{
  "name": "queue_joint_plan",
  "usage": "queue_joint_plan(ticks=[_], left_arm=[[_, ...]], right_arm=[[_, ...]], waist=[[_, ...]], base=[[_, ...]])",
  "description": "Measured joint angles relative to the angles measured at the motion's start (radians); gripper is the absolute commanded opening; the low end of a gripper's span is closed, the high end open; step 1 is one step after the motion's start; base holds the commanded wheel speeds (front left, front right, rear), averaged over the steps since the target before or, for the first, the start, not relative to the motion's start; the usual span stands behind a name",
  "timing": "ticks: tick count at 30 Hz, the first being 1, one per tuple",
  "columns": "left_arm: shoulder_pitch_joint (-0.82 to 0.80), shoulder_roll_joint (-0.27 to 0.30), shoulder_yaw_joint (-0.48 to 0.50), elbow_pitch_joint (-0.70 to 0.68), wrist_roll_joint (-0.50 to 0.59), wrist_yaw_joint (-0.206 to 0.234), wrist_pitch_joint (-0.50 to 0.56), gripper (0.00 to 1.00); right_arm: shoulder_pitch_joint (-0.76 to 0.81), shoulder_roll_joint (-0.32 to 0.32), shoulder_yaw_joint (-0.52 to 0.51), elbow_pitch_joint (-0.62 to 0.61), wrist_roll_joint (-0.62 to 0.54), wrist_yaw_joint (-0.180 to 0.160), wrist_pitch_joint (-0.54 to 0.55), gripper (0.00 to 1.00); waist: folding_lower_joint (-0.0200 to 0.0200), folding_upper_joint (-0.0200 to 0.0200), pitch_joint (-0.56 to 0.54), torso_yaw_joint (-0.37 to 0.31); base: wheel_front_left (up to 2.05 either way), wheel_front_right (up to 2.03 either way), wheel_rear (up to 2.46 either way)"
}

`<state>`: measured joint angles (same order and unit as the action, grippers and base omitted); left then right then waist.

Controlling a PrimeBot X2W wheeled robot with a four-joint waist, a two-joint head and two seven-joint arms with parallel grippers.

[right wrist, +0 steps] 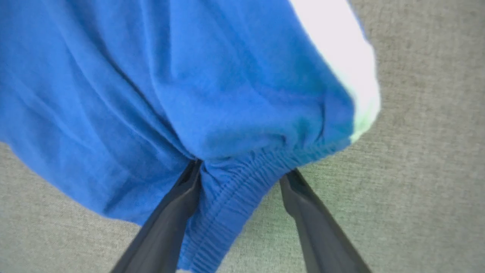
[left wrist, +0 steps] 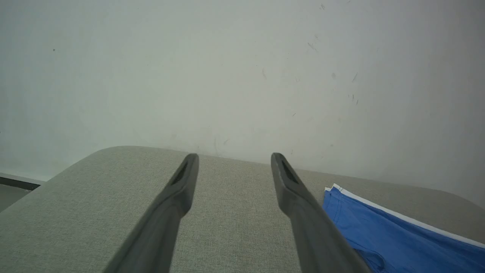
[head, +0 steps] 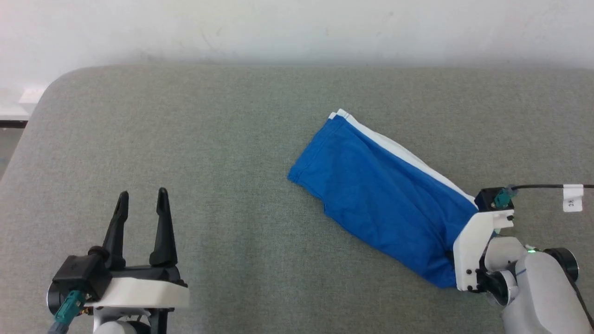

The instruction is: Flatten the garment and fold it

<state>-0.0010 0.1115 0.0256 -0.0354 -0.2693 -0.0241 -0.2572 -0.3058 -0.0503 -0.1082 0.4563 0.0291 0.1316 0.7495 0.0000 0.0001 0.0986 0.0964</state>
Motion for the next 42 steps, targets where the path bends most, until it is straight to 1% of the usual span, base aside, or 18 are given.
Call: queue_joint_plan(ticks=[1,2,3,4,8,10,12,14,15,17,20,25,27,30,34,37,39,42], left_arm=[[0.0,-0.003,0.002,0.003,0.001,-0.003,0.0,1.0],[0.0,-0.007,0.004,0.006,0.007,-0.01,0.0,1.0],[0.0,-0.01,0.005,0.008,0.009,-0.012,0.0,1.0],[-0.001,-0.012,0.005,0.012,0.011,-0.018,0.0,1.0],[-0.002,-0.016,0.006,0.04,0.013,-0.036,0.0,1.0],[-0.006,-0.021,0.002,0.077,-0.004,-0.039,0.006,1.0],[-0.026,-0.021,-0.01,0.108,-0.017,-0.053,0.025,1.0],[-0.084,-0.013,-0.031,0.136,-0.032,-0.064,0.069,1.0],[-0.124,-0.014,-0.037,0.151,-0.047,-0.07,0.1,1.0],[-0.211,-0.013,-0.058,0.202,-0.068,-0.072,0.211,1.0],[-0.337,-0.019,-0.076,0.271,-0.111,-0.071,0.341,1.0],[-0.516,-0.021,-0.16,0.423,-0.116,-0.072,0.597,1.0],[-0.58,-0.013,-0.191,0.483,-0.107,-0.072,0.696,1.0],[-0.664,-0.005,-0.225,0.551,-0.106,-0.078,0.805,1.0],[-0.751,0.025,-0.289,0.609,-0.073,-0.09,0.888,1.0],[-0.779,0.053,-0.339,0.66,-0.051,-0.091,0.951,1.0],[-0.784,0.07,-0.365,0.683,-0.027,-0.098,0.969,1.0],[-0.811,0.084,-0.382,0.701,-0.021,-0.099,0.981,1.0]], right_arm=[[-0.009,-0.002,0.002,0.016,0.0,0.0,0.007,1.0],[-0.019,-0.003,0.005,0.029,0.002,0.0,0.007,0.45],[-0.027,-0.006,0.011,0.039,0.007,0.0,0.003,0.08],[-0.033,-0.007,0.014,0.046,0.009,0.0,-0.006,0.0],[-0.055,-0.006,0.031,0.069,0.02,0.0,-0.024,0.0],[-0.055,-0.006,0.034,0.071,0.034,0.0,-0.04,0.0],[-0.056,-0.006,0.044,0.069,0.055,0.0,-0.049,0.0],[-0.056,-0.006,0.054,0.062,0.074,0.0,-0.059,0.0],[-0.056,-0.006,0.061,0.055,0.081,0.0,-0.064,0.0],[-0.057,-0.006,0.082,0.038,0.098,0.0,-0.068,0.0],[-0.062,-0.004,0.12,0.01,0.128,0.0,-0.073,0.0],[-0.089,-0.003,0.193,-0.041,0.171,0.0,-0.078,0.0],[-0.097,-0.003,0.217,-0.062,0.18,0.0,-0.082,0.0],[-0.1,-0.003,0.248,-0.09,0.192,0.0,-0.084,0.0],[-0.101,-0.003,0.286,-0.123,0.213,0.0,-0.084,0.0],[-0.106,-0.003,0.309,-0.141,0.23,0.0,-0.093,0.0],[-0.109,-0.003,0.318,-0.149,0.237,0.0,-0.097,0.0],[-0.117,-0.002,0.335,-0.156,0.244,0.0,-0.105,0.0]], waist=[[0.0,0.0,0.002,0.002],[0.0,0.0,0.004,0.004],[-0.0001,0.0,0.006,0.005],[-0.0001,0.0,0.009,0.006],[0.0,0.0,0.01,0.001],[0.0,0.0,0.007,-0.004],[0.0,0.0,0.006,-0.011],[0.0,0.0,0.007,-0.021],[0.0001,0.0,0.009,-0.026],[0.0002,0.0,0.015,-0.039],[0.0001,0.0,0.027,-0.063],[0.0002,0.0,0.06,-0.107],[0.0002,0.0,0.079,-0.124],[0.0003,0.0,0.11,-0.148],[0.0003,0.0,0.155,-0.178],[0.0003,0.0,0.184,-0.2],[0.0002,0.0,0.199,-0.215],[-0.0001,0.0001,0.217,-0.234]], base=[[0.0,0.0,0.0],[0.0,0.0,0.0],[0.0,0.0,0.0],[0.0,0.0,0.0],[0.0,0.0,0.0],[0.0,0.0,0.0],[0.0,0.0,0.0],[0.0,0.0,0.0],[0.0,0.0,0.0],[0.0,0.0,0.0],[0.0,0.0,0.0],[0.0,0.0,0.0],[0.0,0.0,0.0],[0.0,0.0,0.0],[0.0,0.0,0.0],[0.0,0.0,0.0],[0.0,0.0,0.0],[0.0,0.0,0.0]])
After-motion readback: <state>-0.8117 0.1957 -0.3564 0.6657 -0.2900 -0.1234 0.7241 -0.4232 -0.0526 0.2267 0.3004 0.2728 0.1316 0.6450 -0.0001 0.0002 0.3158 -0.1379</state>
